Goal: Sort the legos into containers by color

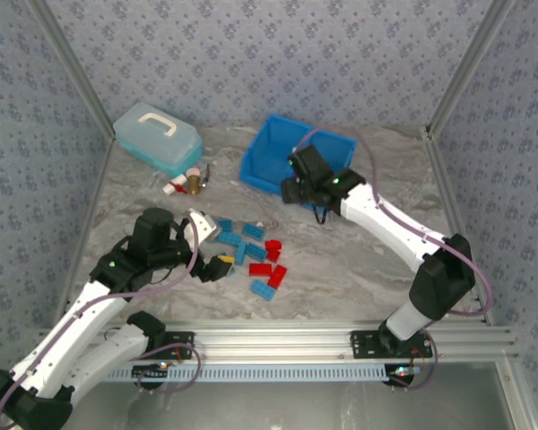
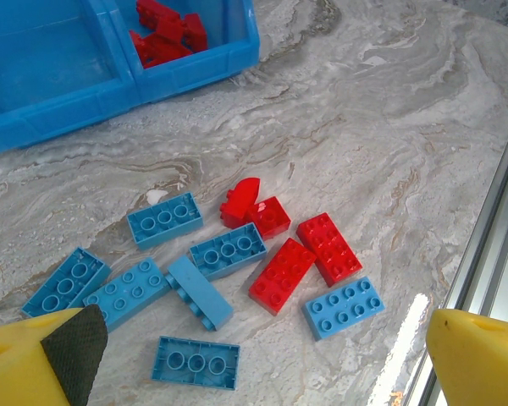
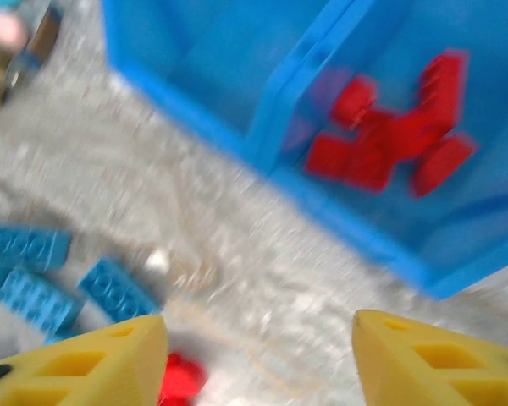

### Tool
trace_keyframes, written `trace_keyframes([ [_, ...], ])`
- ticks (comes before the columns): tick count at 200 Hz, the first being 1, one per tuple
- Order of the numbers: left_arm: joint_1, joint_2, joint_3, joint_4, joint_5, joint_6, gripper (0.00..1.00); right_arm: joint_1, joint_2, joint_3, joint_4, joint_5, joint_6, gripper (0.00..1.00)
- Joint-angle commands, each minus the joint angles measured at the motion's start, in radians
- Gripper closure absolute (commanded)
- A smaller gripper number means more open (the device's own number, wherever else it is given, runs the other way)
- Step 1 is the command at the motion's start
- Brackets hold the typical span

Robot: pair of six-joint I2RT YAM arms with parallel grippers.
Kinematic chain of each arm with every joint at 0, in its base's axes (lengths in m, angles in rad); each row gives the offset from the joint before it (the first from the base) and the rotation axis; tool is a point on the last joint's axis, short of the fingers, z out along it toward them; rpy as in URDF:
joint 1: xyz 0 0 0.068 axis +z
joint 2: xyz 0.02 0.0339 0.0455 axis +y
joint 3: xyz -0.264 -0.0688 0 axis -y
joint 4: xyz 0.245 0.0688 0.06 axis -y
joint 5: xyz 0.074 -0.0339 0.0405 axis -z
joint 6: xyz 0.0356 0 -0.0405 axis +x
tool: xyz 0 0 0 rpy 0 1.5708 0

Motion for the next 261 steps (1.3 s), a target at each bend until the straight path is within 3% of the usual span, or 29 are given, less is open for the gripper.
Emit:
trace_keyframes([
  [1,0.007,0.001,-0.002,0.018,0.009,-0.009,0.01,0.047,0.032,-0.103,0.032,-0.075,0.074,0.3],
  [24,0.007,0.002,-0.002,0.018,0.01,-0.01,0.01,0.09,0.061,-0.154,0.107,-0.106,0.094,0.14],
  [66,0.007,-0.007,-0.004,0.011,0.003,-0.012,0.01,0.132,0.205,-0.12,0.122,-0.097,0.106,0.12],
  [123,0.007,-0.006,-0.006,0.008,-0.001,-0.009,0.01,0.157,0.349,-0.057,0.124,-0.107,0.104,0.23],
  [159,0.006,-0.003,-0.004,0.006,-0.003,-0.008,0.01,0.164,0.373,-0.059,0.115,-0.09,0.122,0.46],
  [182,0.007,-0.003,-0.005,0.008,-0.002,-0.009,0.01,0.163,0.373,-0.055,0.106,-0.089,0.136,0.53],
  [228,0.006,-0.001,-0.004,0.008,-0.002,-0.011,0.01,0.155,0.297,-0.013,0.042,-0.014,0.124,0.54],
  [261,0.006,-0.003,-0.004,0.008,-0.003,-0.01,0.01,0.081,0.188,0.033,0.004,0.049,0.078,0.54],
])
